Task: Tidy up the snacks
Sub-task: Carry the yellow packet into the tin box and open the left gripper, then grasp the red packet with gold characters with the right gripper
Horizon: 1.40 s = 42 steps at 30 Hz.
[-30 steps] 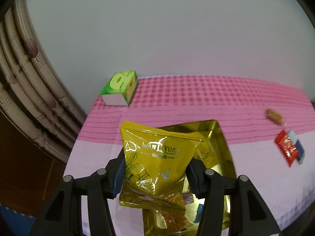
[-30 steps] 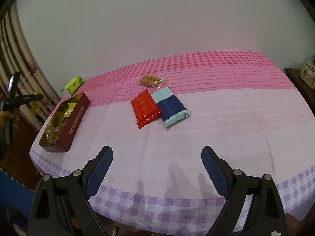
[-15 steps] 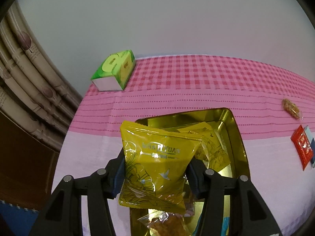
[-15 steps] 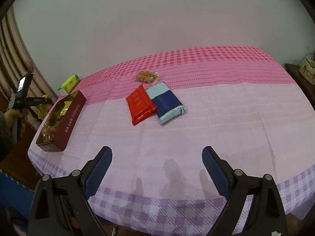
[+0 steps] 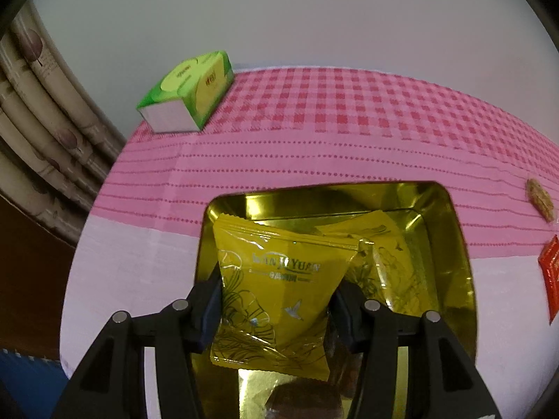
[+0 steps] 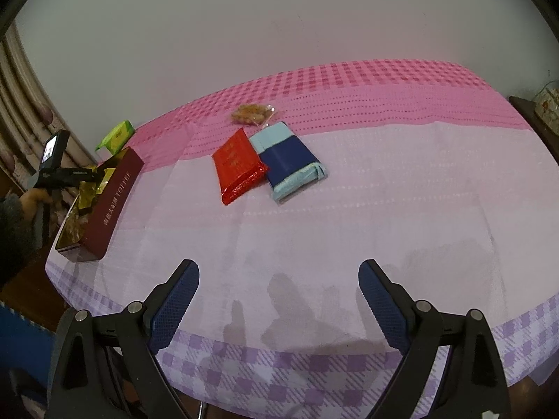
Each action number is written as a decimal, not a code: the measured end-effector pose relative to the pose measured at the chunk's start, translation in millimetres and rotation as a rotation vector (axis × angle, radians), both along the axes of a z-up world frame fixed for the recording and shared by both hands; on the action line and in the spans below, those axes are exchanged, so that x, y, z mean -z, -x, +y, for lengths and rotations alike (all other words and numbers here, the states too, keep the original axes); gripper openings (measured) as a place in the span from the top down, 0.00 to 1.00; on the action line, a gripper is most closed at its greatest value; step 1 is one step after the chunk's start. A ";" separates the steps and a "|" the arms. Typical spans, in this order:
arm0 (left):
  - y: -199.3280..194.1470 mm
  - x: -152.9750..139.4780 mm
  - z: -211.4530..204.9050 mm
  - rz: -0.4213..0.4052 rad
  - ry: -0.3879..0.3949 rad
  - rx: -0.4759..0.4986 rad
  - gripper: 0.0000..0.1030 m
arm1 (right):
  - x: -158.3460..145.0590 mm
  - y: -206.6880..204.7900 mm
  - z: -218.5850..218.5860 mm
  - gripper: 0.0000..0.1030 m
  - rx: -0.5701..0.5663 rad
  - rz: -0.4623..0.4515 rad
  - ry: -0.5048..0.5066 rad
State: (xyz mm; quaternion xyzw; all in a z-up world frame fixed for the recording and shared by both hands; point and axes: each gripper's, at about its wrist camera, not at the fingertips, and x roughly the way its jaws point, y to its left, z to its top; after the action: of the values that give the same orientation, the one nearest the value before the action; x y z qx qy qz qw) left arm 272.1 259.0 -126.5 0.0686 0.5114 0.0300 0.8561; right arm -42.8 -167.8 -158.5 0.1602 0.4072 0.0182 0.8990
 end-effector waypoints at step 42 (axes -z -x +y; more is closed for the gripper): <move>286.9 -63.9 -15.6 -0.395 0.396 0.090 0.28 | -3.9 -145.3 101.1 0.12 -0.218 0.045 0.471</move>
State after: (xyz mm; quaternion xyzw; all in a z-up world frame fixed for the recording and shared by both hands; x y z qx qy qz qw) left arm -14.8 243.3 -62.6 -0.0843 0.3269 -0.0956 0.9364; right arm 102.5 -66.7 -154.6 -0.0982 0.4348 0.0160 0.8950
